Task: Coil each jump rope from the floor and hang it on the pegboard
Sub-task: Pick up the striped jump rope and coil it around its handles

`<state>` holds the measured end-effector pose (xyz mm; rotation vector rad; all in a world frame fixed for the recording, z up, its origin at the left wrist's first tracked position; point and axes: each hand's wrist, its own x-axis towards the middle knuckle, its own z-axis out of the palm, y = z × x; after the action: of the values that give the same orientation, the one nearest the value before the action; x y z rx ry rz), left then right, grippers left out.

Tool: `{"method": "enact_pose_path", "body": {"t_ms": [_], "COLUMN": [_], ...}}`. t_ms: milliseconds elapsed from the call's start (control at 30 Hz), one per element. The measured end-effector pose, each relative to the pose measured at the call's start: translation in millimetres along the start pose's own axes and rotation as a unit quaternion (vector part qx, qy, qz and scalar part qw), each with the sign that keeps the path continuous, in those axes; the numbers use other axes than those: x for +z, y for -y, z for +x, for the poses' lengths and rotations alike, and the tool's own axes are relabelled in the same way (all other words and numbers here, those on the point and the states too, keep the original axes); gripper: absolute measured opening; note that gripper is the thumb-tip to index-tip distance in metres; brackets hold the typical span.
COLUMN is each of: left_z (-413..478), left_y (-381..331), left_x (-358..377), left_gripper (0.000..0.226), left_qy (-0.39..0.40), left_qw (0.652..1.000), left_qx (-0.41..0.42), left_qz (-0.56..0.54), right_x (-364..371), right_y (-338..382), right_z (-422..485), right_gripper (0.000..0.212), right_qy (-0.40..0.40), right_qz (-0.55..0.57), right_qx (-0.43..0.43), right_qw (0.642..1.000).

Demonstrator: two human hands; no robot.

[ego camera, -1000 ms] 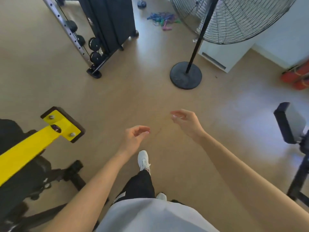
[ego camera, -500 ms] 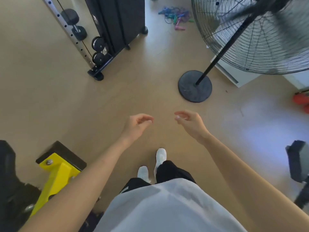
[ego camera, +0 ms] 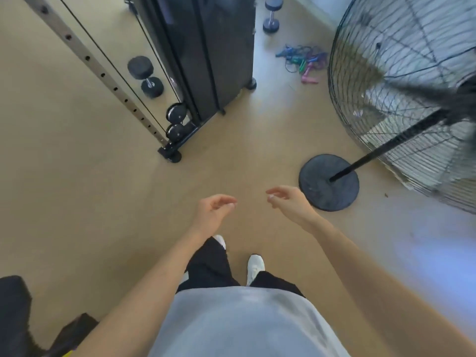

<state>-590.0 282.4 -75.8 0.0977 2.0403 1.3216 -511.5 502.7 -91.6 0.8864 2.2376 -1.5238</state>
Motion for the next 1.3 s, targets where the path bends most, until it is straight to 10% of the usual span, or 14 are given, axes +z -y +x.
{"method": "enact_pose_path", "body": {"t_ms": [600, 1300], "left_z": [410.1, 845.5], "left_y": [-195.6, -504.3], "left_x": [-128.9, 52.7], "left_gripper": [0.014, 0.014], "left_qy": [0.105, 0.321], "left_qw": [0.982, 0.91], "left_qx": [0.086, 0.097], "left_qz": [0.13, 0.243], "right_x": [-96.0, -371.8], "right_y": [211.7, 253.0], "right_z": [325.4, 633.7], "right_gripper": [0.016, 0.013], "right_qy": [-0.078, -0.317], "right_qz": [0.1, 0.332], "right_qx": [0.053, 0.169], "right_qw": [0.991, 0.872]}}
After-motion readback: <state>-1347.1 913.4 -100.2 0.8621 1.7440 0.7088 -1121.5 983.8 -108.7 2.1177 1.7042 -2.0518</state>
